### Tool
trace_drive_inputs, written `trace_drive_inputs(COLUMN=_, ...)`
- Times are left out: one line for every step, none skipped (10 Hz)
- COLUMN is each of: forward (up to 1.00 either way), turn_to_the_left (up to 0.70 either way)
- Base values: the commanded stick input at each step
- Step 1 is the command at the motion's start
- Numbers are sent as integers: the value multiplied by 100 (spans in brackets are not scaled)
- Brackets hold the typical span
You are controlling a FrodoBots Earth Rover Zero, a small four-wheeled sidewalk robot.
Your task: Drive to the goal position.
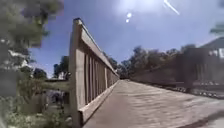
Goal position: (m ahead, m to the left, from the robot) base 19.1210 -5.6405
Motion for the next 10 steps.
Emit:
trace_drive_inputs(forward=65, turn_to_the_left=0)
trace_drive_inputs(forward=68, turn_to_the_left=0)
trace_drive_inputs(forward=76, turn_to_the_left=0)
trace_drive_inputs(forward=84, turn_to_the_left=0)
trace_drive_inputs(forward=85, turn_to_the_left=0)
trace_drive_inputs(forward=85, turn_to_the_left=0)
trace_drive_inputs(forward=85, turn_to_the_left=0)
trace_drive_inputs(forward=85, turn_to_the_left=0)
trace_drive_inputs(forward=85, turn_to_the_left=0)
trace_drive_inputs(forward=85, turn_to_the_left=0)
